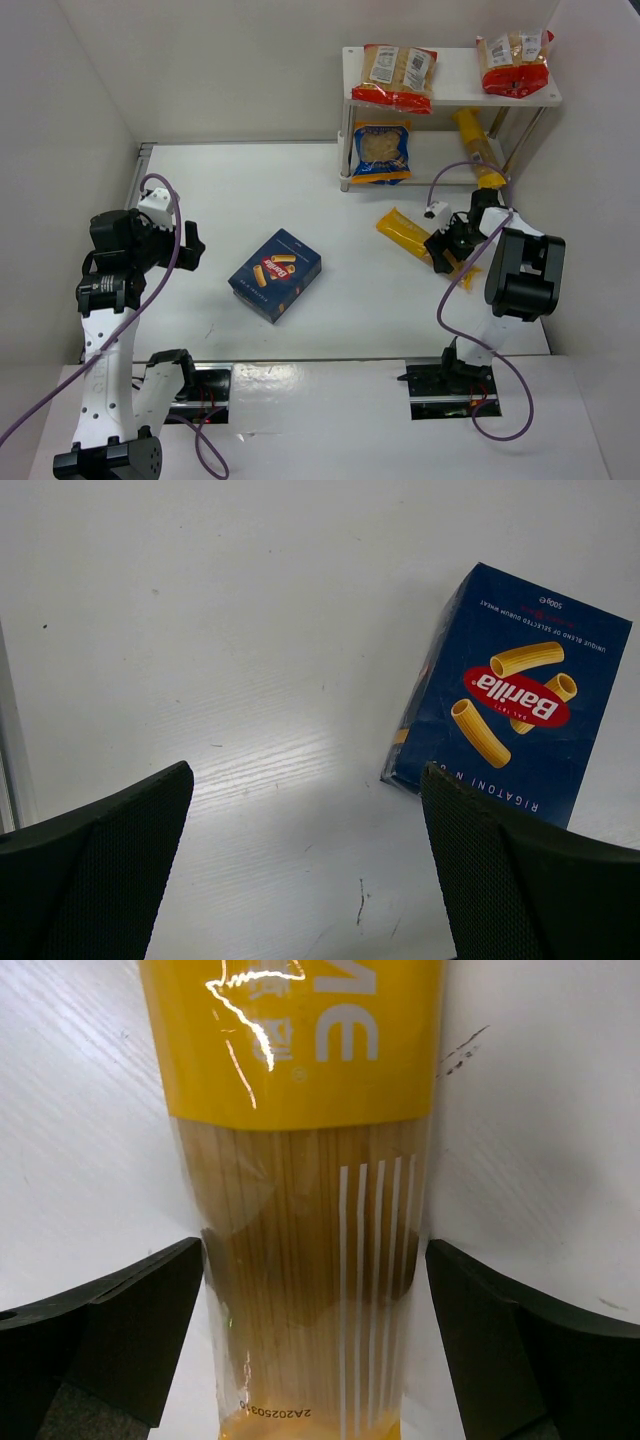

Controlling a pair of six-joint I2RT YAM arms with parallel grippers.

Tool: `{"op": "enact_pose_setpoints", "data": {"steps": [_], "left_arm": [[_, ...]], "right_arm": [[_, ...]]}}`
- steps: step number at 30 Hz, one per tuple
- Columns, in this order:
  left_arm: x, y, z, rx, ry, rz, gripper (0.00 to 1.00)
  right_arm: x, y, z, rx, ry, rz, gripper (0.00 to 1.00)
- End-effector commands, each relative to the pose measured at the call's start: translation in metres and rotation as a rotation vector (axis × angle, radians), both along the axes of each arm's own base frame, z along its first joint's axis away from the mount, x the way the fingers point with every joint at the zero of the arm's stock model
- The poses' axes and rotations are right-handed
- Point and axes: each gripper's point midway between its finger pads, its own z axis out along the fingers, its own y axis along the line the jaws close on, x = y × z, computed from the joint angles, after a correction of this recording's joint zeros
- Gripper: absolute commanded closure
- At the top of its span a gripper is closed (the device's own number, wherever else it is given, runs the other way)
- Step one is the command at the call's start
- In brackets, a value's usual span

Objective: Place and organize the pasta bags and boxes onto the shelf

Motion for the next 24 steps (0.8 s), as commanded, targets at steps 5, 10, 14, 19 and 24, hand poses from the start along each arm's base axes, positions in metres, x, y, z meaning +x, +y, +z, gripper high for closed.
{"op": "enact_pose_setpoints", "data": {"steps": [5,10,14,19,24], "left_arm": [[0.003,-0.001,0.006,0.001,-0.030,-0.015,0.00],[0.003,-0.001,0.006,0.001,-0.030,-0.015,0.00],[0.003,-0.001,0.006,0.001,-0.030,-0.015,0.00],[0.003,-0.001,0.006,0.001,-0.030,-0.015,0.00],[0.003,-0.001,0.006,0.001,-0.030,-0.015,0.00]], "right_arm": [[0.021,-0.007,0.003,-0.019,-0.058,-0.059,0.03],[0.018,-0.016,0.000,-0.080,-0.041,-0.089,0.14],[0.018,-0.015,-0.001,-0.111,-0.036,-0.077,0.29],[0.011,-0.009,-0.002,-0.128,-0.006,-0.035,0.83],[0.006,0.011,0.013,-0.043,-0.011,-0.011,1.00]]}}
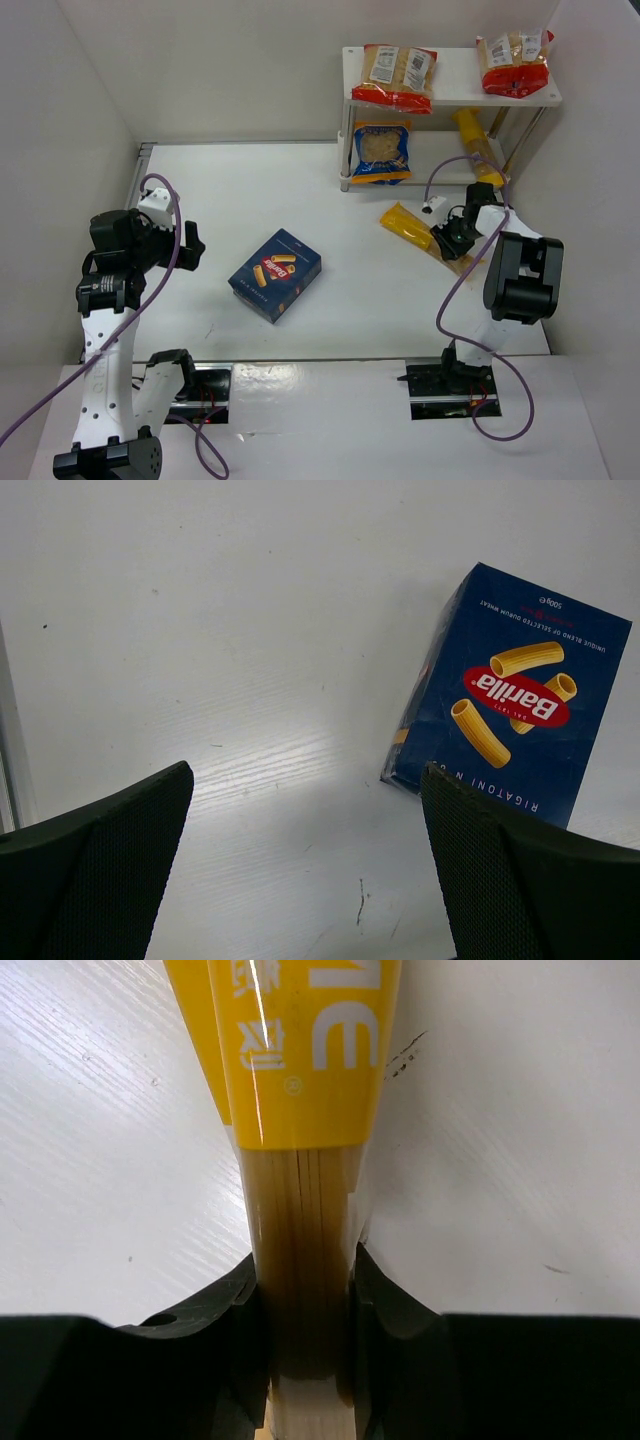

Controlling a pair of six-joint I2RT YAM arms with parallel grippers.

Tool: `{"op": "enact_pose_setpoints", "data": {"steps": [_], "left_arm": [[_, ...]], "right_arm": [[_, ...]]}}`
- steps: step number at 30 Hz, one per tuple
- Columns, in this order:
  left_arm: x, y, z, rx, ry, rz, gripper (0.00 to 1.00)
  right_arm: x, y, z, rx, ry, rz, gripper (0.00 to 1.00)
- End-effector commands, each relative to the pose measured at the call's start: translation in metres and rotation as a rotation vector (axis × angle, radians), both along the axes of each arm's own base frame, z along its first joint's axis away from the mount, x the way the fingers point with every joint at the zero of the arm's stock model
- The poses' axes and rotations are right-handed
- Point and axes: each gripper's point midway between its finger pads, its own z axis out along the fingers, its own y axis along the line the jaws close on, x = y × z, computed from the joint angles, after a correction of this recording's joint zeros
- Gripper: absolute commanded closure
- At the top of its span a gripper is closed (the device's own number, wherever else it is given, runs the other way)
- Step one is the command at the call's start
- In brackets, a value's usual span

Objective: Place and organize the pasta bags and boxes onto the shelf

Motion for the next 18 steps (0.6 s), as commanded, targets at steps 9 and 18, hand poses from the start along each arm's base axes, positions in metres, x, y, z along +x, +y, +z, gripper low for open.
{"op": "enact_pose_setpoints", "data": {"steps": [9,18], "left_arm": [[0.003,-0.001,0.006,0.001,-0.029,-0.014,0.00],[0.000,-0.001,0.010,0.005,-0.047,-0.014,0.00]], "right_arm": [[-0.006,0.057,0.089,0.253,-0.172,0.018,1.00],[-0.002,0.061,0.121,0.289,-0.273,-0.057,1.00]]}}
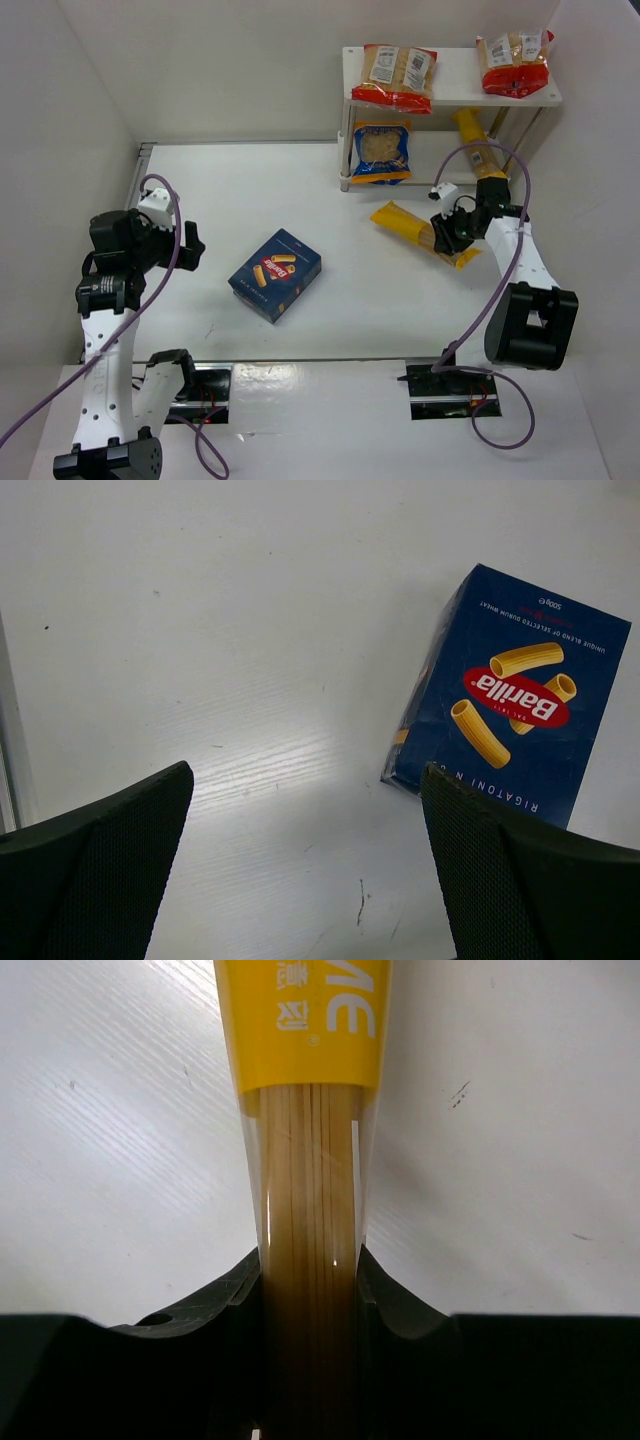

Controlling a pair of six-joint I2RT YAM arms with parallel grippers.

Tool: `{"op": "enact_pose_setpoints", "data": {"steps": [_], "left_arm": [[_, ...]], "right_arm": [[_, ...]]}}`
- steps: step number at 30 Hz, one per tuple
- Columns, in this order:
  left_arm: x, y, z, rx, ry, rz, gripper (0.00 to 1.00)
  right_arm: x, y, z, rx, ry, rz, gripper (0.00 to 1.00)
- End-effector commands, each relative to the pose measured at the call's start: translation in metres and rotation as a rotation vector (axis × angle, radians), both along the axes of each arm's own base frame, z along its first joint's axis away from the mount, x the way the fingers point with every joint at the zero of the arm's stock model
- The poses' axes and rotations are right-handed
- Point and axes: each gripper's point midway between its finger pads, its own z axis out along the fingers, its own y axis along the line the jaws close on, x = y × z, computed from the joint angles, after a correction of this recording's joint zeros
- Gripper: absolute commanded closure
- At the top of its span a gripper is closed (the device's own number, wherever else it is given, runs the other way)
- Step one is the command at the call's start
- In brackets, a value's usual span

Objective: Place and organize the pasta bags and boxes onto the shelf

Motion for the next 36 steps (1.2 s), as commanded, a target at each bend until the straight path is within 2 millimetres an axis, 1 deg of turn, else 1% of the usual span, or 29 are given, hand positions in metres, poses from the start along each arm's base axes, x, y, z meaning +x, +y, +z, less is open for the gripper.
{"op": "enact_pose_setpoints", "data": {"steps": [1,3,4,5,6,7,9,10,11,12,13,17,18,21,22,23,24,25,26,27,28,29,30,31,33,34,36], "left_arm": [[0.001,-0.001,0.010,0.004,-0.044,-0.015,0.00],[0.001,-0.001,0.010,0.004,-0.044,-0.015,0.00],[0.001,-0.001,0.010,0.004,-0.044,-0.015,0.00],[0.001,-0.001,0.010,0.004,-0.044,-0.015,0.00],[0.001,-0.001,0.010,0.004,-0.044,-0.015,0.00],[0.001,-0.001,0.010,0.004,-0.044,-0.015,0.00],[0.001,-0.001,0.010,0.004,-0.044,-0.015,0.00],[0.001,-0.001,0.010,0.004,-0.044,-0.015,0.00],[0.001,-0.001,0.010,0.004,-0.044,-0.015,0.00],[0.001,-0.001,0.010,0.004,-0.044,-0.015,0.00],[0.001,-0.001,0.010,0.004,-0.044,-0.015,0.00],[0.001,-0.001,0.010,0.004,-0.044,-0.015,0.00],[0.001,-0.001,0.010,0.004,-0.044,-0.015,0.00],[0.001,-0.001,0.010,0.004,-0.044,-0.015,0.00],[0.001,-0.001,0.010,0.004,-0.044,-0.015,0.00],[0.000,-0.002,0.012,0.006,-0.053,-0.015,0.00],[0.000,-0.002,0.012,0.006,-0.053,-0.015,0.00],[0.000,-0.002,0.012,0.006,-0.053,-0.015,0.00],[0.000,-0.002,0.012,0.006,-0.053,-0.015,0.00],[0.000,-0.002,0.012,0.006,-0.053,-0.015,0.00],[0.000,-0.002,0.012,0.006,-0.053,-0.015,0.00],[0.000,-0.002,0.012,0.006,-0.053,-0.015,0.00],[-0.002,-0.002,0.014,0.008,-0.062,-0.015,0.00],[-0.002,-0.002,0.014,0.008,-0.062,-0.015,0.00],[-0.002,-0.002,0.014,0.008,-0.062,-0.015,0.00],[-0.002,-0.002,0.014,0.008,-0.062,-0.015,0.00],[-0.002,-0.002,0.014,0.008,-0.062,-0.015,0.00]], "right_arm": [[0.023,0.014,0.037,0.075,-0.146,-0.002,1.00],[0.025,0.013,0.035,0.082,-0.159,-0.038,1.00],[0.028,0.012,0.041,0.084,-0.185,-0.044,1.00],[0.026,0.011,0.043,0.082,-0.198,-0.066,1.00],[0.029,0.011,0.046,0.086,-0.228,-0.076,1.00],[0.030,0.010,0.056,0.079,-0.266,-0.087,1.00],[0.028,0.011,0.059,0.095,-0.283,-0.109,1.00],[0.032,0.009,0.066,0.087,-0.314,-0.123,1.00],[0.031,0.008,0.073,0.084,-0.343,-0.135,1.00],[0.030,0.007,0.075,0.082,-0.354,-0.148,1.00],[0.032,0.003,0.082,0.072,-0.382,-0.168,1.00],[0.028,-0.003,0.107,0.046,-0.477,-0.214,1.00],[0.024,-0.004,0.118,0.037,-0.510,-0.219,1.00],[0.022,-0.016,0.128,0.006,-0.553,-0.300,1.00],[0.024,-0.019,0.130,-0.002,-0.562,-0.309,1.00],[0.022,-0.022,0.124,-0.006,-0.546,-0.339,1.00],[0.026,-0.025,0.129,-0.015,-0.573,-0.348,1.00],[0.025,-0.025,0.125,-0.015,-0.563,-0.348,1.00],[0.026,-0.030,0.126,-0.022,-0.569,-0.382,1.00],[0.026,-0.030,0.124,-0.014,-0.567,-0.389,1.00],[0.029,-0.032,0.127,-0.022,-0.584,-0.398,1.00],[0.029,-0.036,0.124,-0.021,-0.582,-0.437,1.00],[0.031,-0.038,0.127,-0.021,-0.595,-0.452,1.00],[0.034,-0.040,0.132,-0.018,-0.618,-0.464,1.00],[0.040,-0.043,0.130,-0.007,-0.617,-0.497,1.00],[0.046,-0.045,0.135,-0.005,-0.645,-0.496,1.00],[0.055,-0.045,0.128,0.008,-0.632,-0.507,1.00]]}}
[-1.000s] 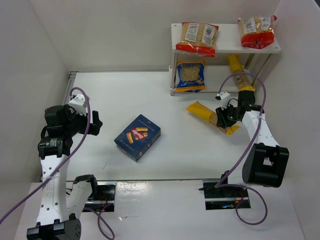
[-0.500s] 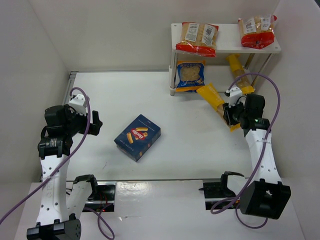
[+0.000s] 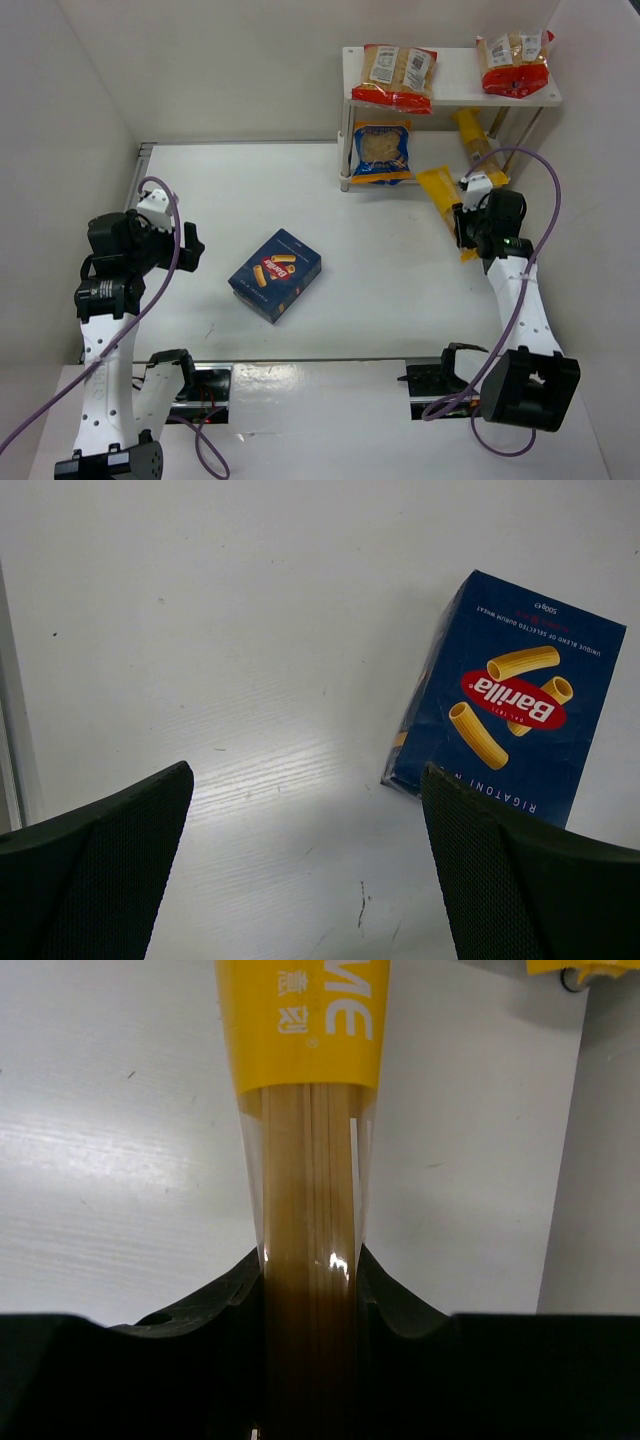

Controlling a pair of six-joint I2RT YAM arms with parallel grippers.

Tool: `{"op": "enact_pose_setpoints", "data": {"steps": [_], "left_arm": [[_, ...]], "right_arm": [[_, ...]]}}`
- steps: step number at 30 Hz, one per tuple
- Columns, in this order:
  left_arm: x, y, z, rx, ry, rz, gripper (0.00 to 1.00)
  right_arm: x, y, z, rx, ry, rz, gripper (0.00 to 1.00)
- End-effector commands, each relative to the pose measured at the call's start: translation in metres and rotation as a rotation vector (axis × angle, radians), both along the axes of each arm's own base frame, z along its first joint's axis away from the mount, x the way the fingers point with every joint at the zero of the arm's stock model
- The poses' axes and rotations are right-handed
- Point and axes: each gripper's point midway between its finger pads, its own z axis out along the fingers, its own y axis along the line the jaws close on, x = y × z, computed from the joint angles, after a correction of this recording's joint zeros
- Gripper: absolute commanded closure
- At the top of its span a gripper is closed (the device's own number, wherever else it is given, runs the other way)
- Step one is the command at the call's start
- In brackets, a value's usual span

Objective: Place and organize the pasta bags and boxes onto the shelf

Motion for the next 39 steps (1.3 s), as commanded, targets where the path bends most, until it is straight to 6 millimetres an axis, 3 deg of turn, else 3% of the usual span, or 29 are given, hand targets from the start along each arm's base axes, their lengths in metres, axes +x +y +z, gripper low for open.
{"op": "enact_pose_setpoints", "data": {"steps": [1,7,12,19,24,25,29,39], "left_arm": [[0.001,-0.001,0.008,0.004,-0.039,-0.014,0.00],[0.001,0.002,0.014,0.018,-0.064,0.002,0.00],[0.001,0.002,0.014,0.018,-0.064,0.002,0.00],[0.003,0.003,0.009,0.011,-0.043,0.014,0.00],[0.003,0.003,0.009,0.011,-0.043,0.014,0.00],[0.003,0.003,0.009,0.011,-0.043,0.014,0.00],[0.005,0.005,0.007,0.014,-0.033,0.022,0.00],[0.006,0.009,0.005,0.017,-0.023,0.039,0.00]], "right_arm": [[0.056,-0.008,0.075,-0.008,-0.339,-0.037,1.00],[0.082,-0.007,0.091,0.062,-0.420,-0.060,1.00],[0.105,-0.012,0.086,0.100,-0.436,-0.100,1.00],[0.133,0.005,0.085,0.095,-0.484,-0.104,1.00],[0.157,0.003,0.103,0.087,-0.562,-0.132,1.00],[0.161,0.003,0.098,0.087,-0.558,-0.132,1.00],[0.178,0.002,0.105,0.073,-0.599,-0.163,1.00],[0.213,-0.001,0.088,0.063,-0.587,-0.192,1.00]]}}
